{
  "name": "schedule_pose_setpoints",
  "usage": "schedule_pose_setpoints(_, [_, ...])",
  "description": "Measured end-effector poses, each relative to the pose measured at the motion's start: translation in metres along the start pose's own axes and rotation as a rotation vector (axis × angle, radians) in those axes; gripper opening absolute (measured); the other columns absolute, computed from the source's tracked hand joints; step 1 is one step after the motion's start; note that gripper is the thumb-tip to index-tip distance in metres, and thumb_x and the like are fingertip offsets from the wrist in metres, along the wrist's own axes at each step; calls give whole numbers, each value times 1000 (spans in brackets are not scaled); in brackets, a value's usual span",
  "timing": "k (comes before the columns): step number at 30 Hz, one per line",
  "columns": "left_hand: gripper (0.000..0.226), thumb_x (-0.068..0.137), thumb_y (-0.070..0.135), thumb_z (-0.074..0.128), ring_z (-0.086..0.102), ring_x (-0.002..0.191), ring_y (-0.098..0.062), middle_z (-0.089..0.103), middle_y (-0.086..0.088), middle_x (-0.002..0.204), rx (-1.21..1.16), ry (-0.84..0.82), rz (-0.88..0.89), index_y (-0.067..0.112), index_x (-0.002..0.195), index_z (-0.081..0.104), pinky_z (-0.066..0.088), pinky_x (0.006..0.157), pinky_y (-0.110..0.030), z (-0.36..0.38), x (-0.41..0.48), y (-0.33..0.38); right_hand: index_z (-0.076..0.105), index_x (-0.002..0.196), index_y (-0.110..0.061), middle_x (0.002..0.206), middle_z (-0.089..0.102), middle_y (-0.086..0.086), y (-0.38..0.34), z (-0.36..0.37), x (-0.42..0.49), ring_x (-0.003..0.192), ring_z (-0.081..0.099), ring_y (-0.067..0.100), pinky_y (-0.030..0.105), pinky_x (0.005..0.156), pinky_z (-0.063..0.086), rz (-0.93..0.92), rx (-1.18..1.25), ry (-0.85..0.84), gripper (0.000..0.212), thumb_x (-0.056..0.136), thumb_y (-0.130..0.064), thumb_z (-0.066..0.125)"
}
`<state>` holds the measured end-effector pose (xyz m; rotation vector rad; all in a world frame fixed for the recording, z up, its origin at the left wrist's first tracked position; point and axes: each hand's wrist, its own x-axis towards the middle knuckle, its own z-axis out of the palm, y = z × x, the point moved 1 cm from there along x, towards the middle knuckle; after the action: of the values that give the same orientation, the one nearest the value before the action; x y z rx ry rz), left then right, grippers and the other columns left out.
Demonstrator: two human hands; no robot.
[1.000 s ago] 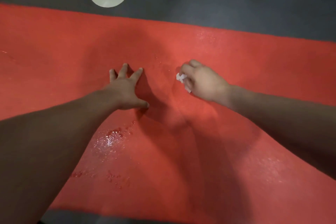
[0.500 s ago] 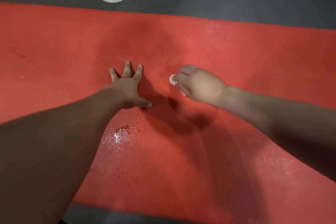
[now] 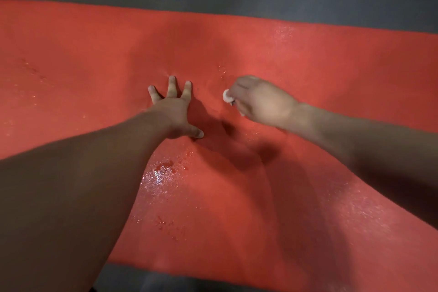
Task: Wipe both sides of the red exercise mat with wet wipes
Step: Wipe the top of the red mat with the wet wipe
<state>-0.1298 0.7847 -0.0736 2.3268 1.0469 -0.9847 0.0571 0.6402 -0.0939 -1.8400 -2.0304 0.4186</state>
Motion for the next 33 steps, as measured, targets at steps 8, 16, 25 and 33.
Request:
schedule_pose_setpoints(8, [142,67,61,86,-29,141,-57,-37,0,162,-37,10,3,37,157,-20,12,119,-68,2,2,-1,69,100,-10,91,67,13,38,-21,48,90,63,35,40,81,50,454,-5,225,33,79,-10,43])
schedule_pose_setpoints(16, [142,67,59,86,-31,141,-56,-40,2,160,-38,14,-4,38,156,-22,14,115,-74,7,6,-1,70,98,-11,91,65,11,21,-11,40,88,61,31,35,82,48,174,4,82,26,80,-2,53])
schedule_pose_setpoints(25, [136,72,52,87,-30,144,-52,-38,6,161,-54,7,-37,39,157,-19,18,108,-81,1,-5,3,67,96,-14,88,62,11,-6,4,45,87,61,33,36,80,47,58,-14,-63,21,81,-9,53])
schedule_pose_setpoints(33, [134,73,49,87,-29,147,-47,-37,10,161,-69,2,-53,41,157,-17,19,105,-83,-3,-11,8,68,95,-10,95,65,18,23,-10,90,92,61,39,41,82,50,390,-26,165,30,79,-13,43])
